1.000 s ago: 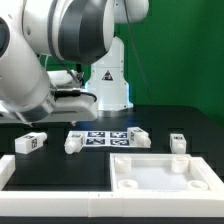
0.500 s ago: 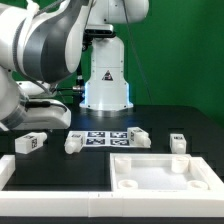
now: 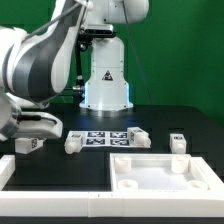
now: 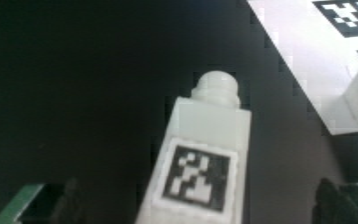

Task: Assemble one leg

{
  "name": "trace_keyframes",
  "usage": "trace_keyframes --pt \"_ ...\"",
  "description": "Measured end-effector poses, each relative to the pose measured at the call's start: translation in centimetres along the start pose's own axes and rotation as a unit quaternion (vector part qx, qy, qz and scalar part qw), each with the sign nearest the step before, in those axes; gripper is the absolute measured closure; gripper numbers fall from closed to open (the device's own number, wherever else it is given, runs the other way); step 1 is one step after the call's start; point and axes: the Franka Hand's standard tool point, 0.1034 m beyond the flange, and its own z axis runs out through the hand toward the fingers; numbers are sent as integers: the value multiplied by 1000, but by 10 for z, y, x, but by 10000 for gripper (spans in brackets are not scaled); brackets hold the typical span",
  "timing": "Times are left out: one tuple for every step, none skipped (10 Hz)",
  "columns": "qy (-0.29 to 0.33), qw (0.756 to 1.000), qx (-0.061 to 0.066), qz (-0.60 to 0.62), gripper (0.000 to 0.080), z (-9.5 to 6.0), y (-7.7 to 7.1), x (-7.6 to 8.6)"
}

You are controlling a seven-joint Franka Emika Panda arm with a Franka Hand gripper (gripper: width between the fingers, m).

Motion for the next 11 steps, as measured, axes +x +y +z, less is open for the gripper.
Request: trace_keyframes --pt "1 1000 -2 -2 151 4 -2 3" --pt "1 1000 -2 -4 151 4 -5 4" --pt "1 1000 -2 -5 151 4 -5 4" --pt "1 1000 -2 -5 253 4 -5 4" --pt "1 1000 -2 -5 389 4 -5 4" --pt "1 1000 -2 -5 389 4 -5 4" --pt "1 1000 -3 -5 515 4 -5 4" --pt "1 1000 -3 -5 515 4 -5 4" --pt "1 1000 -3 -5 515 4 -5 4" --pt "1 1000 -4 -7 515 3 -7 4" --pt "6 1000 -9 -23 515 -9 -21 -1"
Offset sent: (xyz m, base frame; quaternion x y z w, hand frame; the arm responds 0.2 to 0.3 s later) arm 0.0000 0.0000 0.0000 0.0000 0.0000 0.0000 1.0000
